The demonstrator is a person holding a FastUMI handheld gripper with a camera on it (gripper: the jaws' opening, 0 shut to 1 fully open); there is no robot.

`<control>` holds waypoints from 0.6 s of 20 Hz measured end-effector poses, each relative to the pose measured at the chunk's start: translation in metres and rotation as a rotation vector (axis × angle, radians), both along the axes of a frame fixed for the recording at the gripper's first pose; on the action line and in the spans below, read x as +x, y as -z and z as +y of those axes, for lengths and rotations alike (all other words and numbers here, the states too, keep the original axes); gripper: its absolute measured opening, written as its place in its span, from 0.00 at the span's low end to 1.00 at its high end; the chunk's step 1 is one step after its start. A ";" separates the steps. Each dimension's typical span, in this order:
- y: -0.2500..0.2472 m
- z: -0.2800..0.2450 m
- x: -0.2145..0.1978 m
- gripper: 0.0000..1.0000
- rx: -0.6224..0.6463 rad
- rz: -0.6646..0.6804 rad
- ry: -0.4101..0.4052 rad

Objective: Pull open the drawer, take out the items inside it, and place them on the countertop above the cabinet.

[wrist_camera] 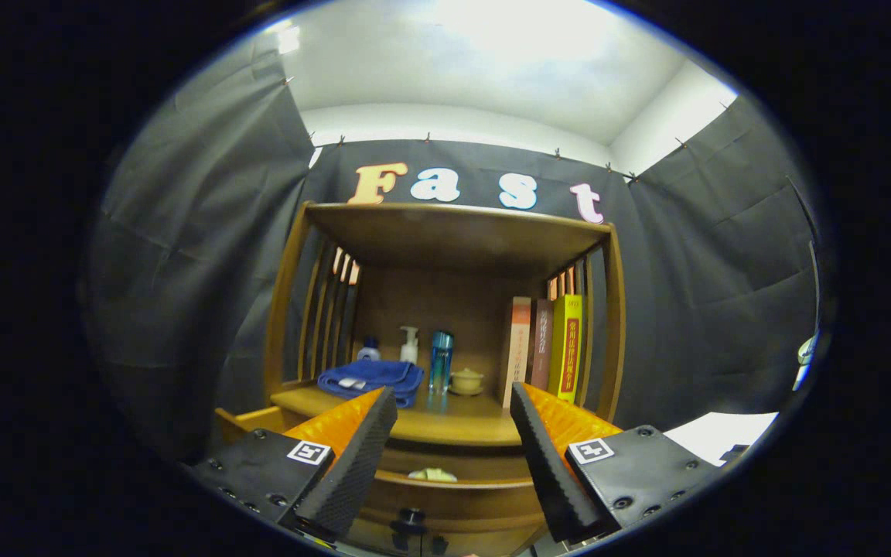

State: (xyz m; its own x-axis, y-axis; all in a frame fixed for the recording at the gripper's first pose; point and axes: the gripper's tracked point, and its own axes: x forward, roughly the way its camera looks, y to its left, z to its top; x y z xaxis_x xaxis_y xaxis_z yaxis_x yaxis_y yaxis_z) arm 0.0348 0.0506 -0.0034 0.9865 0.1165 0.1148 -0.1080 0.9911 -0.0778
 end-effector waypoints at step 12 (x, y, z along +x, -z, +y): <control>0.194 0.068 0.101 0.97 -0.261 0.794 -0.189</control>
